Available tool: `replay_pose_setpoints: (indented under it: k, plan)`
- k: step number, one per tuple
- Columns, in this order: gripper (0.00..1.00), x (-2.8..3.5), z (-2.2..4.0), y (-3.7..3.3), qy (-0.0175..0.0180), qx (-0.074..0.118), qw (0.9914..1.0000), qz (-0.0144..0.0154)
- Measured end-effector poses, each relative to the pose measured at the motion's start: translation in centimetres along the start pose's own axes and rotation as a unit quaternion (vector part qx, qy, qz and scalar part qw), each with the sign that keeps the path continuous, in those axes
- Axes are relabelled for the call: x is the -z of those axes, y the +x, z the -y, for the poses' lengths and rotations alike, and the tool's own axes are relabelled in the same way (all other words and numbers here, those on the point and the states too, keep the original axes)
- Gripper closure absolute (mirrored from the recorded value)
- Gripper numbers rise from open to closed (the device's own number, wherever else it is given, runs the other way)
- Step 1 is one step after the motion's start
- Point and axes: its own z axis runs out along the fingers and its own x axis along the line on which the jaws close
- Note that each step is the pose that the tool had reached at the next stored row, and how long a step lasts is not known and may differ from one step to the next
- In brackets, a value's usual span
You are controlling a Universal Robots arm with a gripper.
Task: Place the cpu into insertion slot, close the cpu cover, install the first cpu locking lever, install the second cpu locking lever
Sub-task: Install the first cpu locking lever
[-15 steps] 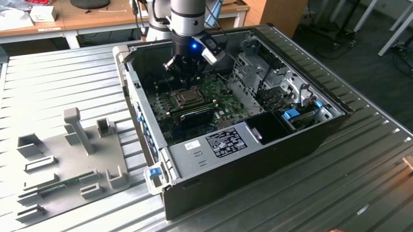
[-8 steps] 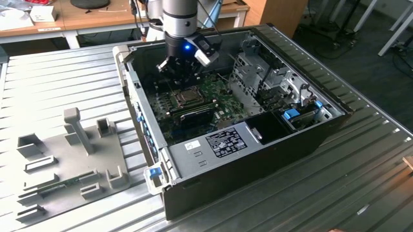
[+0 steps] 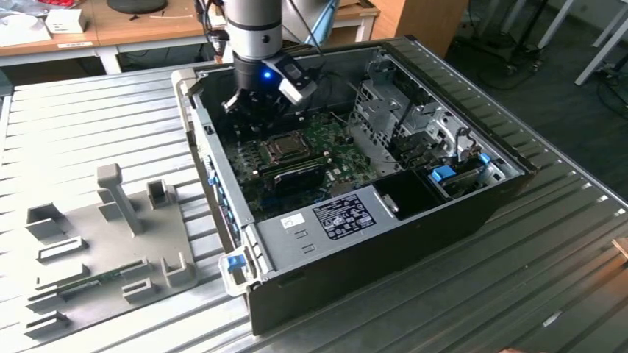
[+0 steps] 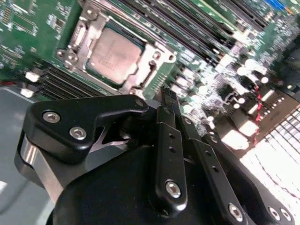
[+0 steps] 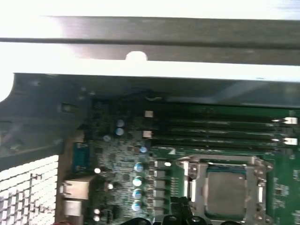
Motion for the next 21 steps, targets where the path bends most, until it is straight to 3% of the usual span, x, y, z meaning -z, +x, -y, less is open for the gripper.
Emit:
replay_pose_setpoints:
  k: [9,15,21]
  plan:
    - [0.9,0.05,-0.05,1.25,0.0006,0.0,1.0,0.0014]
    - [0.9,0.1,-0.05,1.36,0.0008,0.0,1.0,0.0015]
    - [0.9,1.08,-0.06,1.31,0.0007,0.0,1.0,0.0016]
